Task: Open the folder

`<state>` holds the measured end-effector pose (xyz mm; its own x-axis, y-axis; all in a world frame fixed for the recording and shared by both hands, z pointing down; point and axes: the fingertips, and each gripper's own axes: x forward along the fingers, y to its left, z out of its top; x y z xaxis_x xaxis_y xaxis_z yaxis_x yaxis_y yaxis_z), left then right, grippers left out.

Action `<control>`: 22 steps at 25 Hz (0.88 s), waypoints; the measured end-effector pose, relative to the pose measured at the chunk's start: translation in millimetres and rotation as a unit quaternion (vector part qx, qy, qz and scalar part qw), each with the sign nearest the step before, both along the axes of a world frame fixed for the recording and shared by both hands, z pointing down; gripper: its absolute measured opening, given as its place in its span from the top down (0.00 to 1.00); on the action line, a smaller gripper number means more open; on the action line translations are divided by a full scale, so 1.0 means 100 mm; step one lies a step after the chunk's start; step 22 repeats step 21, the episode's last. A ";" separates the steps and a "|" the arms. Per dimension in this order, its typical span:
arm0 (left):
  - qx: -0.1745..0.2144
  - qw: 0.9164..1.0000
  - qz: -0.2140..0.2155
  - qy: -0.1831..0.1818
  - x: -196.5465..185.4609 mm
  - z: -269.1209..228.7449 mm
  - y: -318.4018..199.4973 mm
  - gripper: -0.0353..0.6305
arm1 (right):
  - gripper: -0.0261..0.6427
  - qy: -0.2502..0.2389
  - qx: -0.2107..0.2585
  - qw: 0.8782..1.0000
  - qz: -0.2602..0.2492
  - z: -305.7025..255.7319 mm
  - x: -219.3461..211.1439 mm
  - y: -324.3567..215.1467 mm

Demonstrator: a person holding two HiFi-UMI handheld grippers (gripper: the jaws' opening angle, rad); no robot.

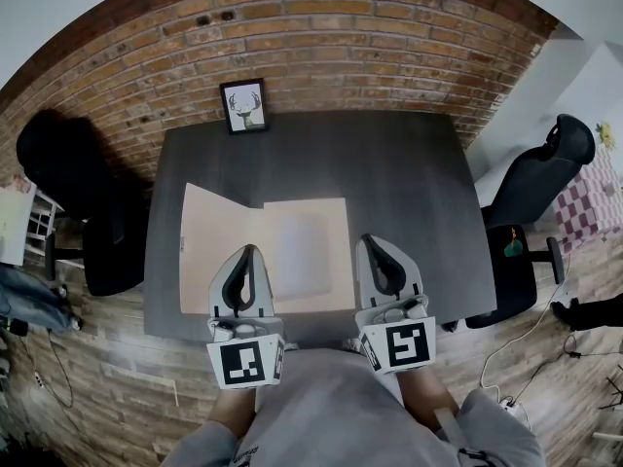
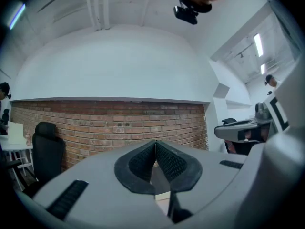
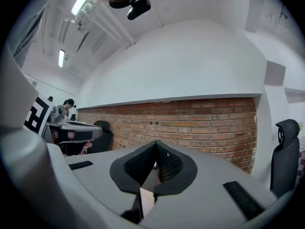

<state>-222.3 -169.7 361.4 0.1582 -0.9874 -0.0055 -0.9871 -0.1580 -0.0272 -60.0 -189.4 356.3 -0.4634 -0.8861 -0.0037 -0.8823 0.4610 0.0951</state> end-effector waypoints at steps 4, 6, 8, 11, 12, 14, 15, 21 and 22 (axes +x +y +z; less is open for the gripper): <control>-0.002 1.000 -0.003 0.004 -0.01 0.01 0.01 0.94 | 0.96 0.003 -0.002 1.000 -0.004 0.02 -0.02 0.01; -0.002 1.000 -0.005 0.004 -0.02 0.01 0.02 0.94 | 0.96 0.003 -0.002 1.000 -0.005 0.03 -0.03 0.01; -0.002 1.000 -0.006 0.004 -0.03 0.01 0.02 0.94 | 0.96 0.003 -0.003 1.000 -0.006 0.03 -0.03 0.02; -0.004 1.000 -0.008 0.004 -0.05 0.01 0.03 0.94 | 0.96 0.004 -0.003 1.000 -0.008 0.02 -0.06 0.01; -0.004 1.000 -0.008 0.004 -0.05 0.01 0.02 0.94 | 0.96 0.004 -0.004 1.000 -0.009 0.02 -0.06 0.01; -0.004 1.000 -0.009 0.005 -0.06 0.00 0.02 0.94 | 0.96 0.005 -0.004 1.000 -0.011 0.02 -0.07 0.00; -0.004 1.000 -0.009 0.005 -0.06 0.00 0.02 0.94 | 0.96 0.005 -0.004 1.000 -0.011 0.02 -0.08 0.00; -0.005 1.000 -0.011 0.005 -0.05 0.03 0.02 0.94 | 0.96 0.006 -0.004 1.000 -0.012 0.03 -0.06 0.00; -0.005 1.000 -0.011 0.005 -0.05 0.03 0.02 0.94 | 0.96 0.006 -0.004 1.000 -0.012 0.03 -0.06 0.00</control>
